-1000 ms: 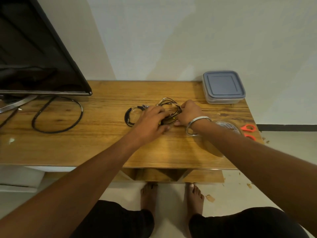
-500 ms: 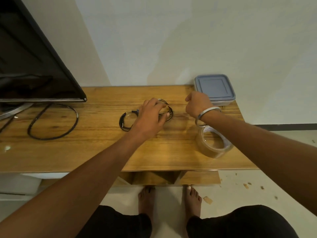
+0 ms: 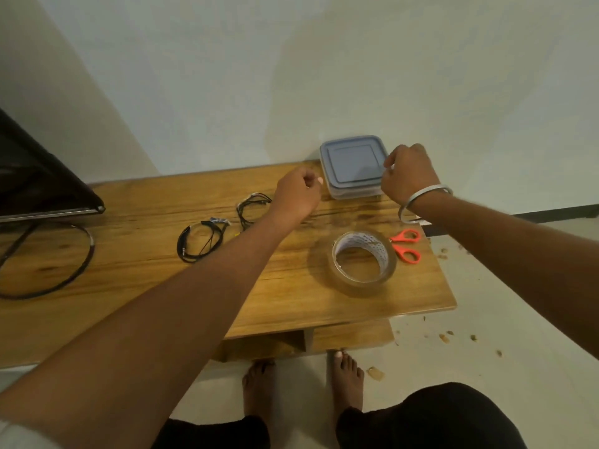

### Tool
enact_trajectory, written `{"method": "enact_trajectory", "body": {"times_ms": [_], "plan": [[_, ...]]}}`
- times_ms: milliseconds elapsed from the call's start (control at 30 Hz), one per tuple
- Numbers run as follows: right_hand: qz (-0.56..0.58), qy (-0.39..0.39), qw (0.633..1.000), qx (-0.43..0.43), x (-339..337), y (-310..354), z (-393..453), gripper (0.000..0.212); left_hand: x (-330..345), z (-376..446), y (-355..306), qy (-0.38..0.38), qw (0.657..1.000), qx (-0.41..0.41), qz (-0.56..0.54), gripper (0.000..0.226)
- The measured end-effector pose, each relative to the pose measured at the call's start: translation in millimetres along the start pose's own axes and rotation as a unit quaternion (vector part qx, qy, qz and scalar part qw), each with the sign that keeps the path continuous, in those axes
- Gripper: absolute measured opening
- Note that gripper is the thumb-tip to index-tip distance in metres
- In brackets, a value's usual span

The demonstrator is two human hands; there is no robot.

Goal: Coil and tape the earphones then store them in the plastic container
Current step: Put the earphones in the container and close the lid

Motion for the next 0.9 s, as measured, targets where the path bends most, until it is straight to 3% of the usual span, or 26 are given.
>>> {"method": "enact_trajectory", "body": {"times_ms": [133,300,500,667,767,900], "plan": [[0.013,0.033,0.998,0.053,12.5,-17.1,5.0,0.039,17.8,12.2,10.5,-0.007,0.992,-0.098,-0.077,0.004],[0.076,0.068,0.992,0.077,26.3,-18.9,6.7,0.036,31.6,16.3,20.3,-0.007,0.967,-0.175,-0.185,0.034],[0.085,0.073,0.991,0.073,24.7,-6.0,0.6,0.037,21.2,6.1,16.8,-0.034,0.947,-0.192,-0.255,0.010],[0.066,0.099,0.992,0.038,18.4,13.9,-13.0,0.015,-1.0,-16.7,23.0,-0.054,0.935,-0.217,-0.274,0.021],[0.027,0.107,0.994,0.025,15.4,27.8,-28.2,0.030,-14.6,-34.7,30.5,-0.067,0.924,-0.232,-0.297,0.016],[-0.041,0.125,0.991,0.006,11.0,50.0,-49.1,0.017,-32.0,-59.3,40.1,-0.074,0.924,-0.231,-0.296,0.016]]}}
Point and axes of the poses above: each hand's wrist, its own z-axis towards the middle knuckle, its own x-axis out of the palm, y = z × x, the point moved 3 cm from there along z, towards the middle knuckle, and after that the axes turned 14 degrees about -z, right-handed, at the moved point
